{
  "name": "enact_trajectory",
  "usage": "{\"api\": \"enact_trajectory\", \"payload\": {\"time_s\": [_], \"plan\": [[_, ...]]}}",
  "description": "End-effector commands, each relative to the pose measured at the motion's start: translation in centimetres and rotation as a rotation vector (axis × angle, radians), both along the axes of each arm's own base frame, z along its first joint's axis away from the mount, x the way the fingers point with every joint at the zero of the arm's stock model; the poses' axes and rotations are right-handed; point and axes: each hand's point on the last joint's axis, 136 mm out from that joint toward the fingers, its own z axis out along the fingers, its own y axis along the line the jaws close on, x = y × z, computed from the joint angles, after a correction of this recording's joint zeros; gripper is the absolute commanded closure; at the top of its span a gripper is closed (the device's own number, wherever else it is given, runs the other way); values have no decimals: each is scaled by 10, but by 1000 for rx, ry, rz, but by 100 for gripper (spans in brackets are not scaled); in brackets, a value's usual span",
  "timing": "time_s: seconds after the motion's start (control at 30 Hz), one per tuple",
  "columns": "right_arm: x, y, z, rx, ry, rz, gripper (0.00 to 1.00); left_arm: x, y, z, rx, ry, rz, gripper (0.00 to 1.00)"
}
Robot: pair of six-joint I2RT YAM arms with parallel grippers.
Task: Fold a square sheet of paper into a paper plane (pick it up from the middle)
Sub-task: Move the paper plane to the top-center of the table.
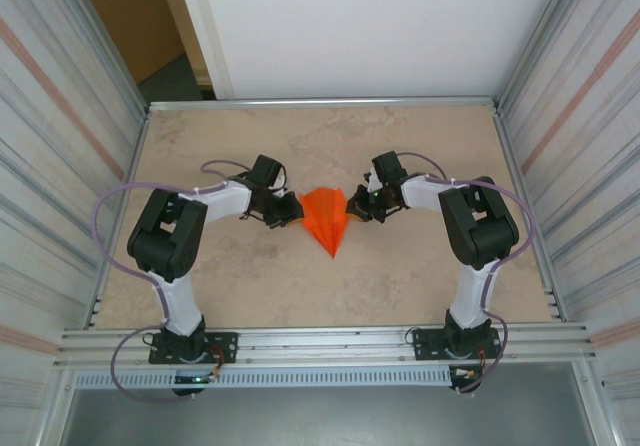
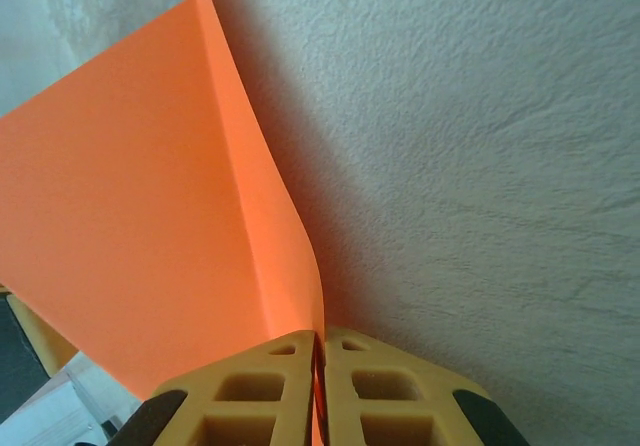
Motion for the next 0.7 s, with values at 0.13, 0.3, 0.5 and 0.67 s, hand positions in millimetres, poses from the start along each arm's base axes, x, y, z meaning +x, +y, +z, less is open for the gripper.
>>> {"api": "enact_trajectory", "payload": {"time_s": [0.13,0.3,0.5,0.67], "plan": [[0,9,5,17,-5,49,93,0,1,0,33,14,-38,82],[2,11,14,36,-25,48,95,5,0,29,42,-39,-25,77],[2,16,21,67,-33,43,95,-2,-9,64,27,-102,-13,70],[2,17,22,69,-34,43,95,-21,-38,69,12,-115,-43,65]]}}
